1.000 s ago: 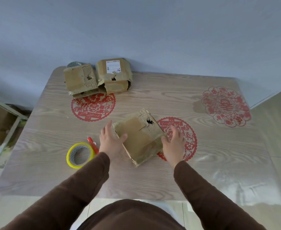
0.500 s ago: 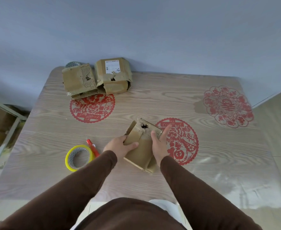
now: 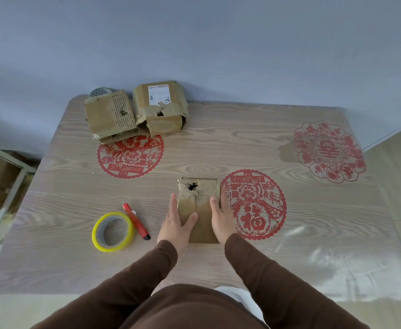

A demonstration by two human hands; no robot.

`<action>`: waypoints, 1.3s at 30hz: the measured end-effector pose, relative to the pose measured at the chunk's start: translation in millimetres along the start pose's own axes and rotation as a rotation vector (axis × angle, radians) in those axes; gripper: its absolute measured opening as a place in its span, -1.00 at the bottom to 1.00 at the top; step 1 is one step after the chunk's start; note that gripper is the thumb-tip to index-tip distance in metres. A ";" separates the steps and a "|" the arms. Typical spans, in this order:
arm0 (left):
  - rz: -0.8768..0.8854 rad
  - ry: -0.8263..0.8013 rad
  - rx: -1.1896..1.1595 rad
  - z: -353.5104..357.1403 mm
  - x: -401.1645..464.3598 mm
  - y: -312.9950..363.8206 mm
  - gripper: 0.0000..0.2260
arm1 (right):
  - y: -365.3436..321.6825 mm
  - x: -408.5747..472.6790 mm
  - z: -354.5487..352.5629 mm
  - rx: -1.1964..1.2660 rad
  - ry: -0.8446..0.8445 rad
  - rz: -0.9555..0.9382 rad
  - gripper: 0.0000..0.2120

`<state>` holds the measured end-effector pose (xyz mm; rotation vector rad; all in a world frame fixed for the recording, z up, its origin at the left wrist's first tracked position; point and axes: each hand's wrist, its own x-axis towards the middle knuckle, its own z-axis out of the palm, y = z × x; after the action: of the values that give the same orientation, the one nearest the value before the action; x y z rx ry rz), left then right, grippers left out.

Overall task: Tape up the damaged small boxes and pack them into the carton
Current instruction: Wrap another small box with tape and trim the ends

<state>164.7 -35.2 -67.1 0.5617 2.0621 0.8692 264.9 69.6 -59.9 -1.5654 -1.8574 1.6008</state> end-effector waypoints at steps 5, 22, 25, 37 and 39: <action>-0.084 0.033 -0.145 -1.6 21.0 18.0 -0.50 | -7.4 3.3 -0.8 0.025 -0.007 0.029 -0.47; -0.012 0.171 0.118 8.2 43.1 17.9 -0.51 | -9.5 10.2 15.6 -0.151 0.121 0.056 -0.25; -0.003 0.189 0.117 8.9 43.9 17.7 -0.59 | -8.8 11.0 16.0 -0.143 0.122 0.052 -0.23; -0.062 0.165 -0.070 5.8 41.5 17.4 -0.64 | -10.9 7.6 10.5 -0.062 0.086 0.048 -0.30; -0.074 0.155 -0.175 5.8 39.7 16.8 -0.54 | -12.6 9.8 7.7 -0.084 0.066 0.050 -0.36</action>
<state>148.2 3.7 -77.3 0.3302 2.1040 1.0655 248.4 75.2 -56.7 -1.6906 -1.8874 1.4900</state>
